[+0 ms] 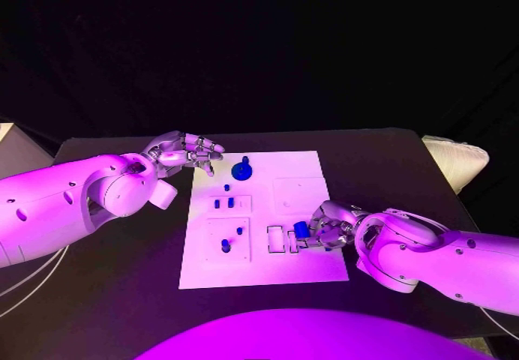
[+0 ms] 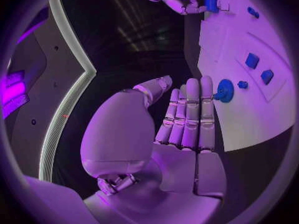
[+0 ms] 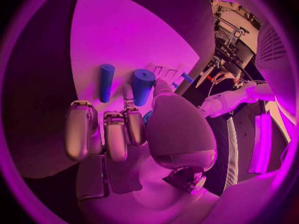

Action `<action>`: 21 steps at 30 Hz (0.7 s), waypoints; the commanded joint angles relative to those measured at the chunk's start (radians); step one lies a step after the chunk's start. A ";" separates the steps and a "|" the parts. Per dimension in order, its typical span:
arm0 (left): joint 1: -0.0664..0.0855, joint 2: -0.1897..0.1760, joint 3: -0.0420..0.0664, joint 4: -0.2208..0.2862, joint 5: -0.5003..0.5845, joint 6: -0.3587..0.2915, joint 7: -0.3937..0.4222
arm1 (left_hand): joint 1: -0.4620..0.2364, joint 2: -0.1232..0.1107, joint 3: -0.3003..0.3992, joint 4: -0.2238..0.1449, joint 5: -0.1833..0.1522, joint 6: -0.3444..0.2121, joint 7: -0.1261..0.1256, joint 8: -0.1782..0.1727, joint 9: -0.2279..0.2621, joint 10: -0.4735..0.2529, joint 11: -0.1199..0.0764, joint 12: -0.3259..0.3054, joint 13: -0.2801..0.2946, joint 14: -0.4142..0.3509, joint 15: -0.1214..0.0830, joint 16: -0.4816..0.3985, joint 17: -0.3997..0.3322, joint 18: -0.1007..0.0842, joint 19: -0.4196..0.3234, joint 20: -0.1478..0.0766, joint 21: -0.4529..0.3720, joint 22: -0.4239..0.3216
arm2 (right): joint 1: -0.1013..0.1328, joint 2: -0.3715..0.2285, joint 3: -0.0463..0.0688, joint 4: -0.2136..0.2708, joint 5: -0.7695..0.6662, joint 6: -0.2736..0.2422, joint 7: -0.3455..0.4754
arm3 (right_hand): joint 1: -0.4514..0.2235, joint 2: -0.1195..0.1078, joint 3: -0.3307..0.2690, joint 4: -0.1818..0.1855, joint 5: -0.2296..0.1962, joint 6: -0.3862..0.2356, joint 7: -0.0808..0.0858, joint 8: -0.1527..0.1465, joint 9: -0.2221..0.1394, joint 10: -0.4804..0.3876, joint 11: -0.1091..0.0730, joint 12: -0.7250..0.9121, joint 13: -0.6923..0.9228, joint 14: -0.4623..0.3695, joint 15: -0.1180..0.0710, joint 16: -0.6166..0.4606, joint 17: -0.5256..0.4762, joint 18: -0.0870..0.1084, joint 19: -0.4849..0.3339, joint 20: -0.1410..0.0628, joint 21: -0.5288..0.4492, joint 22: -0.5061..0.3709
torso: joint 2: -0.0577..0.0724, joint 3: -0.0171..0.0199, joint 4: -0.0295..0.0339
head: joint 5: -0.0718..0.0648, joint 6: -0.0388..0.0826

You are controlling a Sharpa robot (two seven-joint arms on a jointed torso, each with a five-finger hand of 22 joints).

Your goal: Assemble the parts on the task board

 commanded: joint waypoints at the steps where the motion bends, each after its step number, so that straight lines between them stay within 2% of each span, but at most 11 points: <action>1: 0.000 0.002 0.001 0.003 0.006 0.016 0.002 | -0.003 0.010 -0.003 0.002 -0.001 -0.007 0.002 0.007 -0.001 -0.007 -0.002 0.004 -0.002 -0.005 0.004 -0.002 -0.002 0.013 0.000 0.010 -0.006 -0.001 | -0.006 -0.007 -0.006 0.005 0.088 -0.051 0.003 | 0.025 0.002 0.018 -0.003 0.031 0.005 -0.003 0.004 -0.004 0.008 -0.001 0.003 0.104 0.089 -0.006 0.006 0.189 -0.019 0.069 -0.007 0.005 0.207 | -0.001 -0.0001 0.0001 | 0.000 0.000; 2: 0.000 0.002 0.001 0.002 0.006 0.017 0.001 | -0.003 0.010 -0.003 0.002 -0.001 -0.007 0.002 0.007 -0.001 -0.007 -0.002 0.004 -0.002 -0.005 0.004 -0.002 -0.002 0.013 0.000 0.010 -0.006 -0.001 | -0.002 -0.012 -0.006 0.010 0.116 -0.067 0.013 | 0.029 -0.009 0.019 -0.004 0.023 0.003 -0.002 0.002 -0.006 0.007 0.000 0.001 0.104 0.089 -0.006 0.006 0.189 -0.019 0.069 -0.007 0.004 0.207 | -0.001 -0.0001 0.0000 | 0.000 0.000; 5: 0.000 0.003 0.001 0.002 0.006 0.018 0.000 | -0.003 0.011 -0.003 0.002 -0.001 -0.008 0.002 0.007 -0.001 -0.008 -0.002 0.004 -0.002 -0.005 0.004 -0.002 -0.002 0.013 0.000 0.010 -0.007 -0.001 | 0.012 -0.024 -0.006 0.021 0.166 -0.089 0.033 | 0.044 -0.020 0.026 -0.006 0.014 0.002 -0.001 -0.002 -0.009 0.006 0.001 -0.001 0.103 0.089 -0.005 0.006 0.191 -0.020 0.069 -0.007 0.008 0.208 | -0.001 -0.0010 -0.0008 | -0.003 0.000; 8: 0.000 0.004 0.001 0.001 0.006 0.019 -0.001 | -0.003 0.011 -0.003 0.002 -0.001 -0.008 0.002 0.007 -0.001 -0.008 -0.002 0.004 -0.002 -0.005 0.004 -0.002 -0.002 0.013 0.000 0.010 -0.007 -0.001 | 0.030 -0.034 -0.006 0.033 0.200 -0.095 0.042 | 0.076 -0.034 0.043 -0.009 0.012 0.001 0.001 -0.007 -0.014 0.006 0.002 -0.003 0.105 0.090 -0.004 0.007 0.194 -0.021 0.069 -0.006 0.012 0.209 | -0.002 -0.0019 -0.0011 | -0.003 0.000; 10: 0.000 0.005 0.001 0.001 0.006 0.019 -0.002 | -0.003 0.011 -0.003 0.002 -0.001 -0.008 0.002 0.007 -0.001 -0.008 -0.002 0.004 -0.002 -0.005 0.004 -0.002 -0.002 0.013 0.000 0.010 -0.007 -0.001 | 0.042 -0.039 -0.006 0.041 0.216 -0.095 0.045 | 0.089 -0.040 0.060 -0.005 -0.010 0.003 0.002 -0.010 -0.018 0.006 0.003 -0.004 0.106 0.090 -0.003 0.007 0.195 -0.021 0.068 -0.005 0.012 0.209 | -0.001 -0.0017 -0.0005 | -0.005 0.000; 15: 0.000 0.007 0.001 0.002 0.006 0.022 -0.004 | -0.002 0.011 -0.002 0.002 -0.001 -0.008 0.001 0.008 -0.001 -0.008 -0.002 0.004 -0.002 -0.005 0.004 -0.002 -0.002 0.014 0.000 0.010 -0.007 -0.001 | 0.063 -0.048 -0.006 0.059 0.242 -0.074 0.045 | 0.091 -0.044 0.067 -0.003 -0.016 0.002 0.003 -0.012 -0.020 0.002 0.003 -0.010 0.101 0.090 -0.003 0.008 0.195 -0.020 0.068 -0.005 0.008 0.208 | 0.000 -0.0018 0.0005 | -0.005 0.000; 21: 0.000 0.006 0.001 0.002 0.005 0.027 -0.008 | -0.001 0.011 -0.002 0.001 0.000 -0.008 0.001 0.008 -0.001 -0.009 -0.002 0.004 -0.002 -0.006 0.004 -0.002 -0.002 0.014 0.000 0.010 -0.007 -0.001 | 0.069 -0.044 -0.006 0.070 0.276 -0.059 0.044 | 0.091 -0.045 0.068 -0.003 -0.016 0.002 0.003 -0.012 -0.020 0.001 0.004 -0.011 0.100 0.090 -0.002 0.008 0.195 -0.020 0.068 -0.005 0.009 0.208 | 0.001 -0.0008 0.0006 | 0.000 0.000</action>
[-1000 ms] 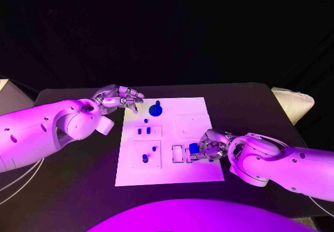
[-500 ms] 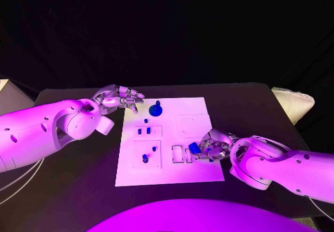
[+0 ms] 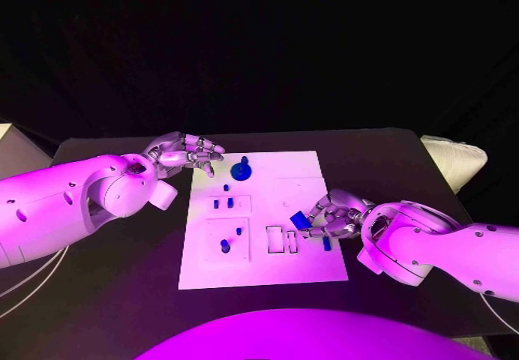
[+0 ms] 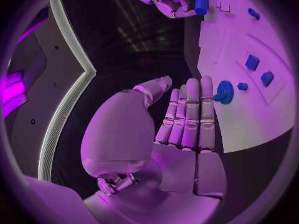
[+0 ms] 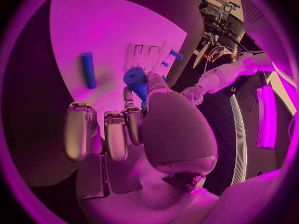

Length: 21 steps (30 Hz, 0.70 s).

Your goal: Assemble the parts on the task board

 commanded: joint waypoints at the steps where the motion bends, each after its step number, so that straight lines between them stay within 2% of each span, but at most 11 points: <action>1: 0.000 0.001 0.001 0.003 0.004 0.024 -0.002 | 0.003 0.007 -0.002 0.001 0.000 -0.008 0.001 0.003 -0.002 -0.005 0.002 0.004 -0.001 -0.006 0.004 -0.002 -0.002 0.014 0.000 0.010 -0.003 -0.001 | 0.002 0.005 0.000 0.008 0.057 0.020 0.016 | 0.007 -0.005 0.008 0.000 -0.006 0.006 0.005 0.000 0.002 0.000 0.004 -0.005 0.099 0.090 -0.002 0.004 0.195 -0.004 0.067 -0.005 -0.003 0.208 | 0.001 0.0006 0.0010 | 0.003 0.000; 7: 0.000 0.000 0.001 0.006 0.001 0.028 -0.004 | 0.004 0.006 -0.002 0.001 0.000 -0.009 0.001 0.004 -0.002 -0.006 0.002 0.004 -0.001 -0.006 0.004 -0.002 -0.002 0.014 0.001 0.010 -0.003 -0.002 | 0.004 0.034 0.000 0.006 0.086 0.078 0.000 | -0.019 -0.005 0.016 0.004 -0.017 0.011 0.006 -0.001 -0.001 -0.001 0.006 -0.008 0.099 0.090 0.000 0.005 0.197 -0.005 0.067 -0.003 0.000 0.208 | 0.001 0.0003 0.0002 | 0.006 0.000; 8: 0.000 0.000 0.001 0.007 0.001 0.028 -0.004 | 0.004 0.006 -0.002 0.001 0.000 -0.009 0.001 0.004 -0.002 -0.006 0.002 0.004 -0.001 -0.006 0.004 -0.002 -0.002 0.014 0.001 0.010 -0.003 -0.002 | 0.004 0.041 0.000 0.004 0.092 0.092 -0.006 | -0.035 -0.004 0.018 0.004 -0.028 0.012 0.006 -0.001 -0.002 -0.003 0.006 -0.012 0.096 0.090 0.001 0.004 0.196 -0.004 0.066 -0.002 -0.003 0.208 | 0.001 0.0004 -0.0002 | 0.005 0.000; 11: 0.000 0.000 0.001 0.008 0.001 0.029 -0.005 | 0.004 0.006 -0.002 0.001 0.000 -0.009 0.001 0.004 -0.002 -0.006 0.002 0.004 -0.001 -0.006 0.004 -0.002 -0.002 0.014 0.001 0.010 -0.003 -0.002 | 0.004 0.063 -0.001 -0.005 0.101 0.109 -0.019 | -0.069 0.003 0.024 0.003 -0.095 0.011 0.007 -0.003 -0.005 -0.010 0.007 -0.027 0.086 0.088 0.002 0.001 0.191 -0.002 0.064 -0.001 -0.015 0.205 | 0.002 0.0000 0.0001 | 0.002 0.000; 13: 0.000 0.000 0.000 0.009 0.001 0.030 -0.005 | 0.004 0.006 -0.002 0.001 0.000 -0.009 0.001 0.004 -0.002 -0.006 0.002 0.004 -0.001 -0.006 0.004 -0.002 -0.002 0.014 0.001 0.010 -0.003 -0.002 | 0.004 0.077 -0.001 -0.012 0.103 0.115 -0.027 | -0.079 0.007 0.027 0.003 -0.110 0.013 0.006 -0.002 -0.006 -0.009 0.007 -0.028 0.087 0.089 0.001 0.001 0.193 -0.002 0.064 -0.001 -0.013 0.205 | 0.002 0.0001 0.0006 | 0.002 0.000; 16: 0.000 -0.001 0.000 0.010 0.001 0.030 -0.005 | 0.004 0.006 -0.002 0.001 0.000 -0.009 0.001 0.004 -0.002 -0.006 0.002 0.004 -0.001 -0.006 0.004 -0.002 -0.002 0.014 0.001 0.010 -0.003 -0.002 | 0.003 0.094 -0.001 -0.020 0.102 0.122 -0.035 | -0.087 0.010 0.028 0.004 -0.118 0.016 0.005 -0.001 -0.006 -0.009 0.006 -0.028 0.087 0.089 0.001 0.001 0.193 -0.002 0.064 -0.001 -0.014 0.205 | 0.002 0.0016 0.0004 | 0.005 0.000; 21: 0.000 -0.003 0.000 0.012 0.000 0.031 -0.006 | 0.004 0.006 -0.002 0.001 0.000 -0.009 0.001 0.004 -0.002 -0.006 0.002 0.004 -0.001 -0.006 0.004 -0.002 -0.002 0.014 0.001 0.010 -0.003 -0.002 | 0.001 0.118 -0.002 -0.036 0.087 0.129 -0.042 | -0.090 0.015 0.030 0.004 -0.120 0.018 0.004 0.000 -0.005 -0.008 0.006 -0.028 0.088 0.089 0.001 0.001 0.193 -0.003 0.064 -0.001 -0.012 0.205 | 0.002 0.0012 0.0001 | 0.007 0.000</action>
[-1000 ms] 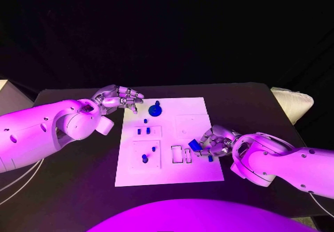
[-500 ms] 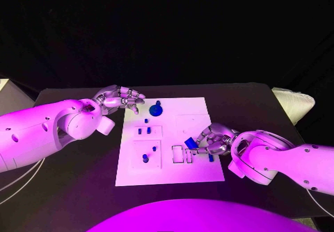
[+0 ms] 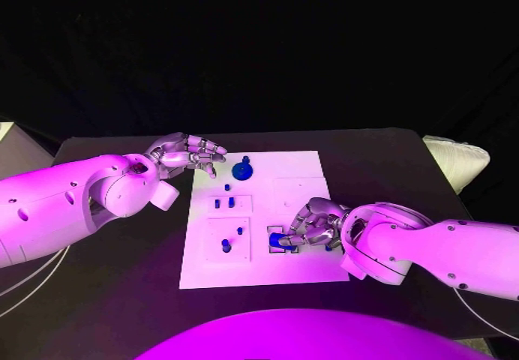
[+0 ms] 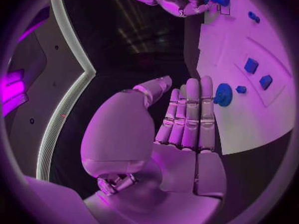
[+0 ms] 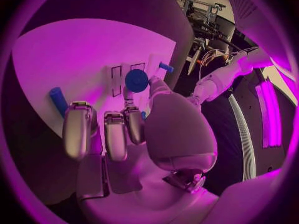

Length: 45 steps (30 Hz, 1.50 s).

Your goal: Assemble the parts on the task board

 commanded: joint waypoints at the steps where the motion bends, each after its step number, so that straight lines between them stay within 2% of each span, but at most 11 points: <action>1: 0.000 0.000 0.001 0.005 0.001 0.020 0.002 | 0.004 0.007 -0.002 0.001 0.000 -0.009 0.001 0.004 -0.001 -0.006 0.002 0.004 -0.001 -0.006 0.004 -0.002 -0.002 0.014 0.001 0.010 -0.003 -0.002 | -0.002 0.011 0.000 -0.010 -0.013 0.042 -0.017 | -0.008 0.002 0.006 -0.001 -0.006 0.004 -0.001 0.005 0.000 -0.002 0.000 -0.005 0.086 0.089 0.000 0.002 0.194 -0.002 0.064 -0.001 -0.001 0.205 | 0.000 0.0001 -0.0001 | 0.003 0.000; 6: 0.000 -0.003 0.001 0.008 0.001 0.020 0.002 | 0.004 0.006 -0.002 0.001 0.000 -0.010 0.002 0.004 -0.001 -0.007 0.002 0.005 -0.002 -0.006 0.004 -0.002 -0.002 0.014 0.001 0.010 -0.004 -0.002 | -0.004 0.024 -0.001 -0.027 -0.048 0.049 -0.019 | -0.011 0.005 0.007 -0.001 -0.006 0.005 -0.001 0.005 -0.001 0.000 0.000 -0.002 0.089 0.092 0.000 0.007 0.205 -0.005 0.066 -0.001 0.014 0.209 | 0.000 -0.0005 0.0013 | 0.005 0.000; 12: 0.001 -0.006 0.001 0.009 0.001 0.020 0.001 | 0.004 0.006 -0.002 0.001 0.000 -0.010 0.002 0.004 -0.001 -0.007 0.002 0.005 -0.002 -0.006 0.004 -0.002 -0.002 0.014 0.001 0.010 -0.004 -0.002 | -0.010 0.030 -0.001 -0.033 -0.113 0.016 -0.026 | -0.022 0.009 0.009 -0.002 -0.002 0.009 -0.003 0.009 0.000 0.001 -0.002 -0.003 0.090 0.092 -0.001 0.007 0.206 -0.005 0.067 -0.001 0.016 0.209 | 0.000 0.0002 0.0002 | 0.009 0.000; 16: 0.001 -0.008 0.001 0.010 0.001 0.019 0.002 | 0.004 0.006 -0.002 0.001 0.000 -0.010 0.002 0.004 -0.001 -0.007 0.002 0.005 -0.002 -0.006 0.004 -0.002 -0.002 0.014 0.001 0.010 -0.004 -0.002 | -0.013 0.033 -0.001 -0.032 -0.145 0.012 -0.028 | -0.024 0.010 0.010 -0.002 0.002 0.012 -0.004 0.010 0.001 0.002 -0.003 -0.001 0.091 0.093 -0.001 0.008 0.208 -0.006 0.067 -0.002 0.021 0.210 | 0.000 -0.0001 -0.0002 | 0.010 0.000; 23: 0.001 -0.008 0.001 0.010 0.001 0.019 0.002 | 0.004 0.006 -0.002 0.001 0.000 -0.010 0.002 0.004 -0.001 -0.007 0.002 0.005 -0.002 -0.006 0.004 -0.002 -0.002 0.014 0.001 0.010 -0.004 -0.002 | -0.015 0.038 -0.001 -0.024 -0.152 0.050 -0.023 | -0.025 0.007 0.012 -0.004 -0.002 0.022 -0.008 0.017 0.003 0.006 -0.006 0.003 0.096 0.093 -0.004 0.010 0.211 -0.007 0.069 -0.003 0.031 0.212 | 0.000 0.0010 -0.0013 | 0.011 0.000; 31: 0.001 -0.009 0.001 0.009 0.000 0.018 0.002 | 0.003 0.007 -0.003 0.002 0.001 -0.011 0.002 0.005 -0.002 -0.008 0.003 0.005 -0.002 -0.006 0.004 -0.002 -0.002 0.013 0.001 0.010 -0.004 -0.002 | -0.016 0.041 -0.001 -0.020 -0.175 0.126 -0.031 | -0.014 -0.013 0.017 -0.008 -0.035 0.040 -0.018 0.035 0.009 0.010 -0.015 0.004 0.100 0.093 -0.012 0.009 0.211 -0.007 0.069 -0.009 0.030 0.212 | 0.000 0.0012 -0.0015 | 0.011 0.000; 39: 0.001 -0.009 0.001 0.010 -0.001 0.017 0.001 | 0.003 0.007 -0.003 0.002 0.001 -0.011 0.002 0.005 -0.002 -0.008 0.003 0.005 -0.002 -0.006 0.004 -0.002 -0.002 0.013 0.001 0.010 -0.004 -0.002 | -0.016 0.043 -0.001 -0.020 -0.234 0.140 -0.051 | -0.003 -0.032 0.017 -0.006 -0.048 0.034 -0.017 0.037 0.010 0.003 -0.015 -0.009 0.091 0.091 -0.012 0.005 0.204 -0.004 0.066 -0.011 0.014 0.208 | 0.000 0.0013 -0.0016 | 0.010 0.000; 45: 0.001 -0.009 0.001 0.009 -0.001 0.017 0.001 | 0.003 0.007 -0.003 0.002 0.001 -0.011 0.002 0.005 -0.002 -0.008 0.003 0.005 -0.002 -0.006 0.004 -0.002 -0.002 0.013 0.001 0.010 -0.004 -0.002 | -0.016 0.046 -0.001 -0.021 -0.253 0.149 -0.056 | -0.005 -0.034 0.016 -0.005 -0.052 0.032 -0.016 0.038 0.010 0.001 -0.014 -0.012 0.089 0.091 -0.011 0.005 0.204 -0.004 0.065 -0.011 0.011 0.208 | 0.000 0.0012 -0.0016 | 0.009 0.000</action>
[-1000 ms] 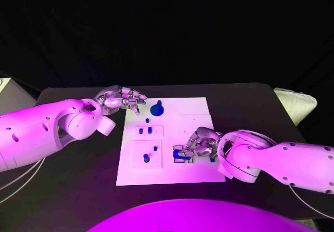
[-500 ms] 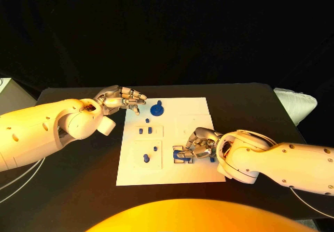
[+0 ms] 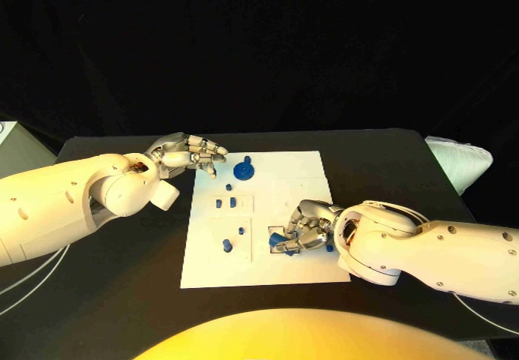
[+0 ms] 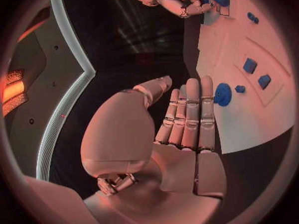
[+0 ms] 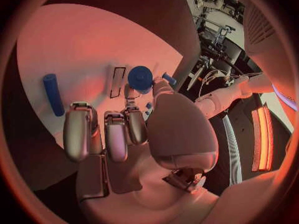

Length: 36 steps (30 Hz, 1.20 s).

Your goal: Assemble the parts on the task board

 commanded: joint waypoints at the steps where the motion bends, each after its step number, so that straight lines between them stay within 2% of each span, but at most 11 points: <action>1: 0.000 0.001 0.001 0.003 0.000 0.014 0.005 | 0.003 0.007 -0.003 0.002 0.001 -0.008 -0.001 0.005 -0.001 -0.005 -0.001 0.005 -0.001 -0.006 0.004 -0.002 -0.002 0.014 -0.002 0.007 -0.004 -0.001 | -0.007 0.004 -0.006 -0.003 -0.044 0.065 -0.027 | 0.007 -0.003 0.002 0.003 -0.007 -0.003 0.002 -0.001 -0.001 -0.005 -0.001 -0.003 0.089 0.091 -0.004 0.001 0.204 -0.004 0.065 -0.003 -0.005 0.208 | 0.000 -0.0003 -0.0002 | -0.001 0.000; 9: 0.000 0.001 0.001 0.003 0.000 0.014 0.004 | 0.003 0.007 -0.003 0.002 0.001 -0.008 -0.001 0.005 -0.001 -0.005 -0.001 0.005 -0.001 -0.006 0.004 -0.002 -0.002 0.014 -0.002 0.007 -0.004 -0.001 | -0.007 0.012 -0.006 -0.009 -0.054 0.065 -0.040 | 0.008 0.000 0.006 0.004 -0.006 -0.002 0.001 0.002 0.000 -0.002 -0.001 0.001 0.094 0.092 -0.004 0.003 0.208 -0.005 0.066 -0.003 0.002 0.210 | 0.000 -0.0009 0.0009 | -0.003 0.000; 14: 0.000 0.000 0.001 0.003 -0.001 0.014 0.004 | 0.004 0.007 -0.002 0.002 0.001 -0.009 -0.001 0.006 -0.001 -0.006 -0.001 0.006 -0.001 -0.006 0.004 -0.002 -0.002 0.014 -0.002 0.007 -0.005 -0.001 | -0.007 0.018 -0.006 -0.015 -0.066 0.060 -0.058 | 0.018 0.019 0.029 0.004 0.029 0.017 -0.010 0.022 0.006 0.010 -0.010 0.015 0.107 0.094 -0.011 0.007 0.217 -0.008 0.069 -0.007 0.021 0.214 | 0.001 -0.0011 0.0007 | -0.003 0.000; 15: 0.000 0.000 0.001 0.003 -0.001 0.014 0.004 | 0.004 0.007 -0.002 0.002 0.001 -0.009 -0.001 0.006 -0.001 -0.006 -0.001 0.006 -0.001 -0.006 0.004 -0.002 -0.002 0.014 -0.002 0.007 -0.005 -0.001 | -0.007 0.019 -0.006 -0.016 -0.071 0.063 -0.062 | 0.022 0.027 0.041 0.003 0.045 0.030 -0.018 0.034 0.011 0.022 -0.017 0.032 0.122 0.096 -0.016 0.010 0.222 -0.010 0.071 -0.011 0.031 0.216 | 0.001 -0.0011 0.0009 | -0.004 0.000; 17: 0.000 0.001 0.001 0.003 -0.001 0.014 0.004 | 0.004 0.007 -0.002 0.002 0.001 -0.009 -0.001 0.006 -0.001 -0.006 -0.001 0.006 -0.001 -0.006 0.004 -0.002 -0.002 0.014 -0.002 0.007 -0.005 -0.001 | -0.007 0.021 -0.006 -0.017 -0.076 0.064 -0.068 | 0.033 0.025 0.055 0.001 0.037 0.036 -0.025 0.045 0.016 0.032 -0.023 0.046 0.135 0.097 -0.021 0.012 0.225 -0.011 0.072 -0.015 0.038 0.218 | 0.001 -0.0010 0.0011 | -0.004 0.000; 21: 0.000 0.001 0.001 0.002 -0.002 0.014 0.003 | 0.004 0.007 -0.002 0.002 0.001 -0.009 -0.001 0.006 -0.001 -0.006 -0.001 0.006 -0.001 -0.006 0.004 -0.002 -0.002 0.014 -0.002 0.007 -0.005 -0.001 | -0.007 0.023 -0.006 -0.019 -0.089 0.060 -0.081 | 0.032 0.023 0.061 0.003 0.038 0.040 -0.028 0.052 0.019 0.040 -0.025 0.058 0.145 0.098 -0.023 0.014 0.229 -0.012 0.074 -0.017 0.048 0.220 | 0.001 -0.0002 0.0009 | -0.004 0.000; 36: 0.000 0.000 0.001 0.002 -0.003 0.016 0.000 | 0.004 0.007 -0.002 0.002 0.001 -0.009 -0.001 0.006 -0.002 -0.006 -0.001 0.006 -0.001 -0.006 0.004 -0.002 -0.002 0.014 -0.002 0.007 -0.005 -0.002 | -0.007 0.020 -0.006 -0.019 -0.105 -0.015 -0.096 | -0.036 0.022 0.098 0.007 0.090 0.045 -0.037 0.082 0.034 0.057 -0.034 0.079 0.167 0.100 -0.031 0.018 0.238 -0.016 0.078 -0.025 0.071 0.225 | 0.000 0.0011 -0.0004 | -0.005 0.000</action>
